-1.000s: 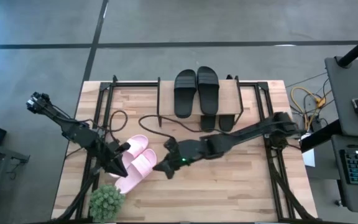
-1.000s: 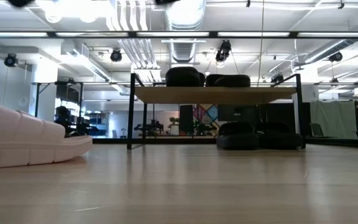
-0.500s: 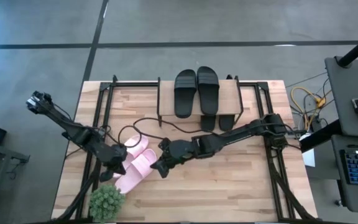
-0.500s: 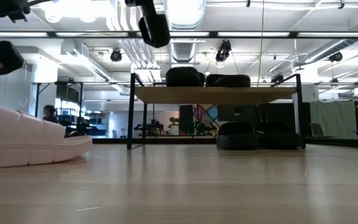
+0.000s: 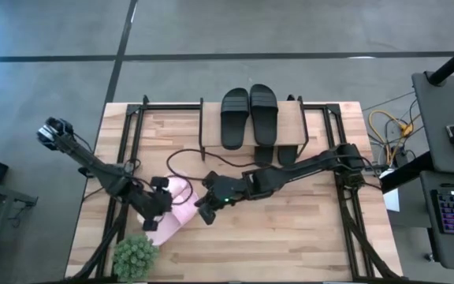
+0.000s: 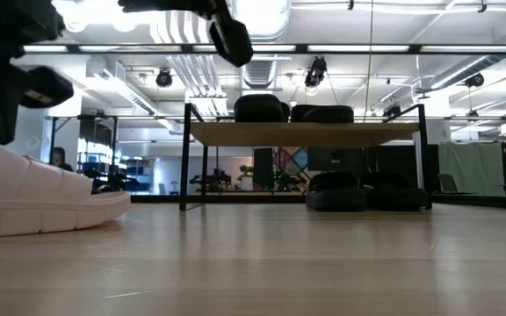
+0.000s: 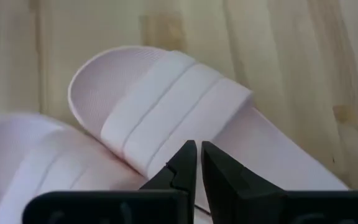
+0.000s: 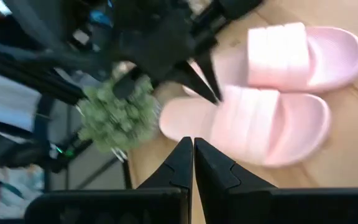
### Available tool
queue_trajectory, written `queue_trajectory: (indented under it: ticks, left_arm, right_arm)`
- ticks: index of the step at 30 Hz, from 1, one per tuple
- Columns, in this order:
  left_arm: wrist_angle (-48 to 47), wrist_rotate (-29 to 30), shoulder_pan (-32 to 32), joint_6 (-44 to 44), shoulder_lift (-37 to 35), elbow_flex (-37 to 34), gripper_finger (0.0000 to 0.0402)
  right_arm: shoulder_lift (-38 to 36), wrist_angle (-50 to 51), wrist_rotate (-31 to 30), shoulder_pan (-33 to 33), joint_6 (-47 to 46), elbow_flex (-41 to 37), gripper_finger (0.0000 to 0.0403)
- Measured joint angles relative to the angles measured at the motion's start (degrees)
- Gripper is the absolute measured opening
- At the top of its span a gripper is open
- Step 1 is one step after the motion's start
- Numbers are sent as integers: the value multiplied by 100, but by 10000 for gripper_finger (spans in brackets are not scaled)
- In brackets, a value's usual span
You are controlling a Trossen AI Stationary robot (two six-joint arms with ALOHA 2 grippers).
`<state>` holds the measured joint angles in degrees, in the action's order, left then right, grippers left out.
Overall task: Pick and place slides into the shelf
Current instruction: Put the right pink slide under the shelf
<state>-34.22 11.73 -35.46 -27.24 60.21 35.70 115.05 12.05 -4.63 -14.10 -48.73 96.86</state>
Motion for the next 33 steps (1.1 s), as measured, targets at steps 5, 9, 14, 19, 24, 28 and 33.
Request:
queue_trajectory:
  ticks: [5,9,14,19,24,28,33]
  left_arm:
    - [-565,-68,-393,646,186,407,10]
    - [-971,-14,-884,1133,311,625,10]
    - [-1025,292,-1187,1134,605,741,10]
    - [-983,362,-1180,1111,1034,929,10]
    - [-721,306,-1137,1466,1340,1090,10]
    - [-265,236,-1122,2367,1359,1053,10]
    - [-177,1620,-1066,2482,1367,1014,14]
  right_arm:
    - [-16,1366,-26,-47,273,501,9]
    - [-16,2429,-391,-128,483,881,9]
    - [-16,3240,-1042,-256,605,1351,18]
    - [-16,3437,-1069,-285,635,1592,54]
    - [-16,3459,-1107,-277,636,1609,90]
    - [-16,3506,-1107,-279,636,1596,106]
    - [-16,3673,-1107,-282,580,1594,118]
